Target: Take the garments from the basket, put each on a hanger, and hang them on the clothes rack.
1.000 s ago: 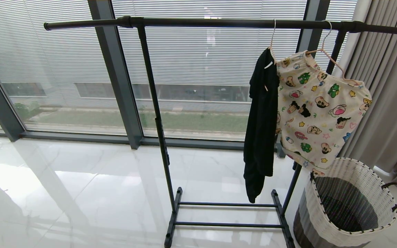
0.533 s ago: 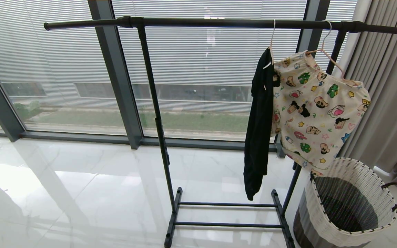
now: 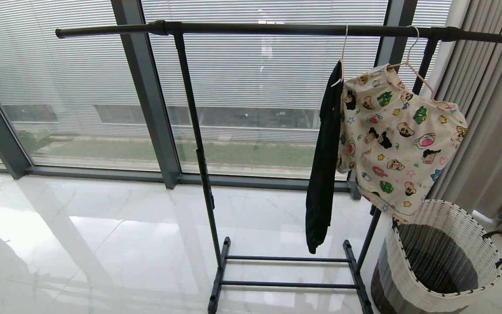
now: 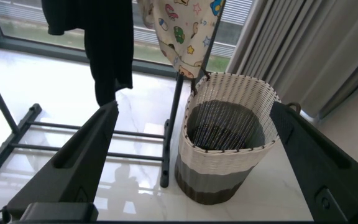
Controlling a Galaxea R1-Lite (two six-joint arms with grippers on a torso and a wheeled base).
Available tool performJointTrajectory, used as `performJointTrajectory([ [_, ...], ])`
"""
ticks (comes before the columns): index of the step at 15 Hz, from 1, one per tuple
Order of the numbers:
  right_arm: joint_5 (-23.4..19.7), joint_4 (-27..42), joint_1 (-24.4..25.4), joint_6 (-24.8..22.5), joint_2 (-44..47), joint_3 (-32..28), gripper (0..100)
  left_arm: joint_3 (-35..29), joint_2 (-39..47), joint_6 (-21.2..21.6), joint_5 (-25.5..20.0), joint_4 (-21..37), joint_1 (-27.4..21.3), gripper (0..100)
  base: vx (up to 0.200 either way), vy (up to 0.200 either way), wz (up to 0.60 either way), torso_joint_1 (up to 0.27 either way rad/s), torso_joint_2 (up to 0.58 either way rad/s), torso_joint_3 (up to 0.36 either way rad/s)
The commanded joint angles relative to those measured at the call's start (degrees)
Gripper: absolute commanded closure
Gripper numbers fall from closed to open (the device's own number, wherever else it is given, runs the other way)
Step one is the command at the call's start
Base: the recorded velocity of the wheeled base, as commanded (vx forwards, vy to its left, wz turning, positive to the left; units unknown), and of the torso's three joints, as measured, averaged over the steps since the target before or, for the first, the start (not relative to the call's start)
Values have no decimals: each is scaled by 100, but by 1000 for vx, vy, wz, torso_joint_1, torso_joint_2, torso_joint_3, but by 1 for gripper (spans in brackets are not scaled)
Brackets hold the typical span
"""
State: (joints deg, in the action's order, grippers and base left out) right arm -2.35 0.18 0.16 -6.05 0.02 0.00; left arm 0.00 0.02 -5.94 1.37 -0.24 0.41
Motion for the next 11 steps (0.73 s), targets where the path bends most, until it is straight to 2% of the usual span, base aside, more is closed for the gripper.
performJointTrajectory([
  [1,-2,-1,2,-2,-2,0,0,0,-2,-4,4,-2,2,0,0,0,0,0,0,0],
  [11,16,-1,2,42,-2,0,0,0,-2,-4,4,-2,2,0,0,0,0,0,0,0],
])
